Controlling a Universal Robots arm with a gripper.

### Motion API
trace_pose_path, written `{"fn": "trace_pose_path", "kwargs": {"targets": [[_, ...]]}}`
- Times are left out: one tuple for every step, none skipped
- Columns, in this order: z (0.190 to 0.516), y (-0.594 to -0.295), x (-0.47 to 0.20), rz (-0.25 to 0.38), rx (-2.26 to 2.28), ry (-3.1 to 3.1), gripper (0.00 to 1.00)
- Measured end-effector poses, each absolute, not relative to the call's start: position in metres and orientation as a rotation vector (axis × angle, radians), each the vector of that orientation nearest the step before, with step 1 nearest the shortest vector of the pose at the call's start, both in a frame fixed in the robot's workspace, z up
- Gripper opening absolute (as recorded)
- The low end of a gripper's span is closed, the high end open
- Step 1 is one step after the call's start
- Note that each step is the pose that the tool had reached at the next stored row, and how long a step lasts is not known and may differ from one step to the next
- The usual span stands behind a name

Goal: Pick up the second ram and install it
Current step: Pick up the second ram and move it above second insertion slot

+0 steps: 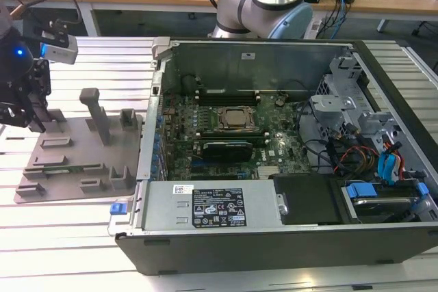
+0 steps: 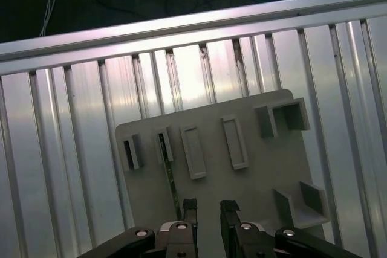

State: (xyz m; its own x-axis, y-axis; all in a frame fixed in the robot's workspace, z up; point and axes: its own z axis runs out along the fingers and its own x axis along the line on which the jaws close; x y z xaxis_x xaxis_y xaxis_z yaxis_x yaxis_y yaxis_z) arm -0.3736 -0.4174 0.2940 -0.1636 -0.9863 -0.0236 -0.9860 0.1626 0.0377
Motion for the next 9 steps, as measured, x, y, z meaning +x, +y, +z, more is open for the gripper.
{"fn": "trace_pose_path", "kwargs": {"targets": [[0.293,-0.417,-0.374,-0.069,2.027,-2.390,0.30],[0.291,-0.417,-0.374,-0.069,2.027,-2.390,0.30],[0.290,-0.417,-0.374,-0.069,2.027,-2.390,0.30],[0.288,-0.417,-0.374,-0.069,2.028,-2.390,0.30],[0.287,-0.417,-0.374,-0.069,2.028,-2.390,0.30],[0.286,-0.417,-0.374,-0.069,2.028,-2.390,0.30],[0.284,-0.417,-0.374,-0.069,2.027,-2.390,0.30],[0.283,-0.417,-0.374,-0.069,2.027,-2.390,0.30],[0.281,-0.417,-0.374,-0.069,2.028,-2.390,0.30]]}}
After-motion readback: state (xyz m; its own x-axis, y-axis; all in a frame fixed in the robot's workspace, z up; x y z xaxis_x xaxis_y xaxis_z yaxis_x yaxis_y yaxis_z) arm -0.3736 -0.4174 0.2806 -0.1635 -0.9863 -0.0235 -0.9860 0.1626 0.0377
